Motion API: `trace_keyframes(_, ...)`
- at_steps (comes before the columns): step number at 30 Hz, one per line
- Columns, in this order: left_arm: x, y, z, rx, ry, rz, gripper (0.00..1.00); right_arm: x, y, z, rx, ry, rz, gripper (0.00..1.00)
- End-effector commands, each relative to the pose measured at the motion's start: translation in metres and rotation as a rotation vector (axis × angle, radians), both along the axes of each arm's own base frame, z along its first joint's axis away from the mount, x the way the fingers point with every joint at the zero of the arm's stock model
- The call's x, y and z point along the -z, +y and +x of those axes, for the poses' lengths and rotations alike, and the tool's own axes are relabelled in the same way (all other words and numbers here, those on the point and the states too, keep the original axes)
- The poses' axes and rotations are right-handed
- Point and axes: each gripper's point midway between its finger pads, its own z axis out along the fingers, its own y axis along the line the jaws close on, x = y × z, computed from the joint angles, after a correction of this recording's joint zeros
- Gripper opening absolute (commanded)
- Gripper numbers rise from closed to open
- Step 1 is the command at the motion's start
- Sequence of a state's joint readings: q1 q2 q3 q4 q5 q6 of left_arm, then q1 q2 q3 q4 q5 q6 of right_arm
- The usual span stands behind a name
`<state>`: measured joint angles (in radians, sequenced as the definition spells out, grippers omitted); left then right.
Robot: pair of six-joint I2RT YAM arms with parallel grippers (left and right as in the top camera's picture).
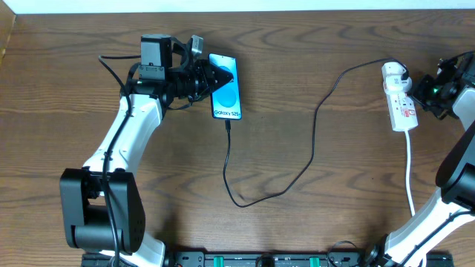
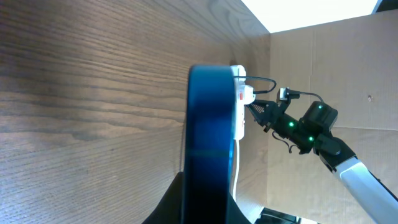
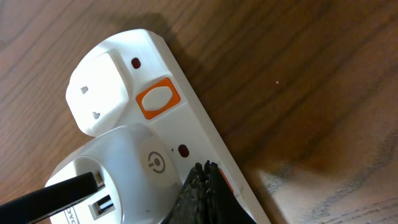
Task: Plug charger to phone and switch on socket
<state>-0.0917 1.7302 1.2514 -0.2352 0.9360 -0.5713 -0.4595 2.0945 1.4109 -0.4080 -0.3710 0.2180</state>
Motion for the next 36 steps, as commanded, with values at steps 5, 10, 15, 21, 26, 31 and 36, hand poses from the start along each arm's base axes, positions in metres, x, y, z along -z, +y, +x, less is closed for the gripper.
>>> trace_keyframes(5, -0.012, -0.001, 0.001, 0.014, -0.04, -0.006, 0.07, 0.02, 0.034, -0.006, -0.078, 0.071, 0.049, 0.01)
trace_keyframes(10, -0.012, -0.001, 0.001, 0.014, -0.039, -0.006, 0.07, 0.022, 0.049, -0.005, -0.106, 0.087, 0.055, 0.01)
trace_keyframes(15, -0.01, -0.001, 0.0, 0.014, -0.027, -0.005, 0.07, 0.023, 0.053, -0.009, -0.097, 0.11, 0.072, 0.01)
trace_keyframes(21, -0.01, -0.001, -0.001, 0.014, -0.026, -0.005, 0.07, 0.025, 0.06, -0.013, -0.102, 0.13, 0.088, 0.01)
trace_keyframes(26, -0.01, -0.001, -0.001, 0.014, -0.025, -0.005, 0.07, 0.025, 0.067, -0.011, -0.116, 0.132, 0.083, 0.01)
trace_keyframes(31, -0.01, -0.001, -0.001, 0.014, -0.026, -0.005, 0.07, 0.025, 0.051, -0.01, -0.054, 0.133, 0.05, 0.01)
trace_keyframes(36, -0.01, -0.001, -0.001, 0.014, -0.026, -0.005, 0.07, -0.006, 0.026, -0.004, -0.002, 0.057, 0.05, 0.01)
